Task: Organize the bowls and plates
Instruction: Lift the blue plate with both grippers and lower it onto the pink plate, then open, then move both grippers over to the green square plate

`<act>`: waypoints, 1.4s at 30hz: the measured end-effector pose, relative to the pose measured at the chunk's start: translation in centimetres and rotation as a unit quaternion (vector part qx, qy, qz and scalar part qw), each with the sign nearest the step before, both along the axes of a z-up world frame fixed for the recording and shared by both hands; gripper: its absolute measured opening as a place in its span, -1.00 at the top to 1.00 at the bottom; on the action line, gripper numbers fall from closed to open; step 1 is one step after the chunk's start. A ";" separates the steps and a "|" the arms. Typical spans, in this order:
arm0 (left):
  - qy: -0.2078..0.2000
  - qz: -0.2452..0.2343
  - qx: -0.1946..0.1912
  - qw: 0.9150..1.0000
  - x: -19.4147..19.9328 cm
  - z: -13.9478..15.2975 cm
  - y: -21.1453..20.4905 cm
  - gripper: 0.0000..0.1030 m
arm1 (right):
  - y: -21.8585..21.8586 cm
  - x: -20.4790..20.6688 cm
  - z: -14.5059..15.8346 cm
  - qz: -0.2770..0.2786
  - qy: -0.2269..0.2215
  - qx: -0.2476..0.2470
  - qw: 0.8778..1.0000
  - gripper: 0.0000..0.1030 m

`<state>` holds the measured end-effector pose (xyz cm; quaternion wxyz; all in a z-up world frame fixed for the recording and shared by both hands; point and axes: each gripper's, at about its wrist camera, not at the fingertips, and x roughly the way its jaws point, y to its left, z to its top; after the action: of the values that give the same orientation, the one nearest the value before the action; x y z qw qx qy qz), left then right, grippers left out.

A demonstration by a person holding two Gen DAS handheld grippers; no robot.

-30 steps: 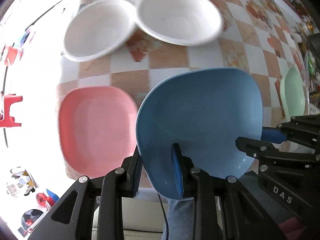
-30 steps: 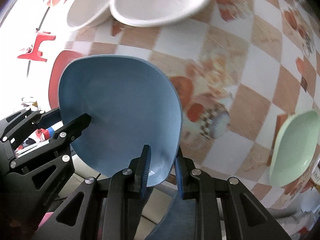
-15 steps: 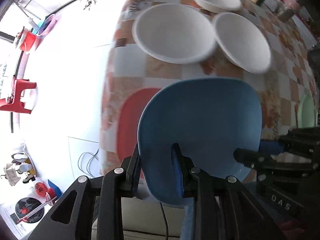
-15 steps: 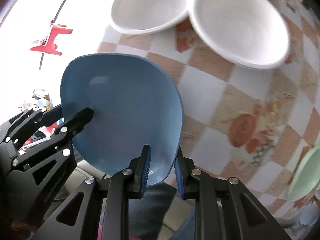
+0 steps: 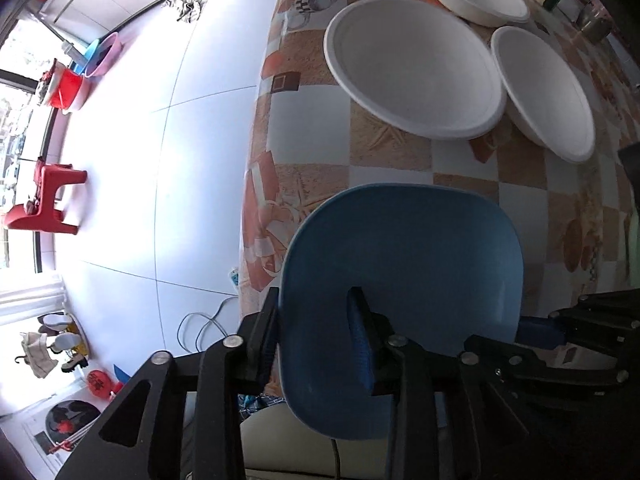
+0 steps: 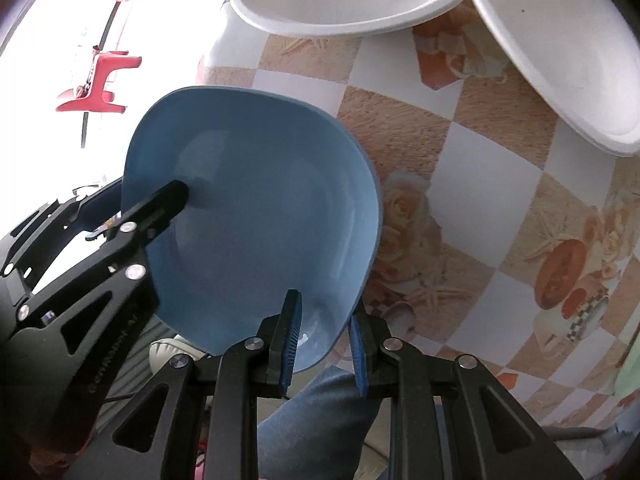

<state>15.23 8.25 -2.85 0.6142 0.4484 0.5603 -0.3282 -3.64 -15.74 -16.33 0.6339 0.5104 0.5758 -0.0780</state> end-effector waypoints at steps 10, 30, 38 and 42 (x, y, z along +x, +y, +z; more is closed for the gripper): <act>-0.001 0.010 -0.027 1.000 -0.7 -0.4 0.6 -0.42 | -1.7 -5.9 -0.4 -0.036 0.010 -0.025 0.999 -0.75; 0.083 -0.145 -0.026 0.986 -13.3 -1.3 -5.7 -0.52 | -5.3 -20.0 -1.2 -0.178 0.068 -0.051 0.980 -1.00; 0.097 -0.192 -0.010 0.976 -17.8 -2.2 -8.7 -0.52 | -8.9 -31.0 -4.0 -0.259 0.113 -0.053 0.958 -1.00; 0.109 -0.212 -0.004 0.971 -20.4 -3.5 -9.7 -0.52 | -9.8 -35.8 -4.6 -0.287 0.144 -0.060 0.945 -1.00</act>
<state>-5.21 -1.44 -6.37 0.4675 0.5167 0.5144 -0.4999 -39.48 -25.52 -20.90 0.5243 0.5982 0.4848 -0.3637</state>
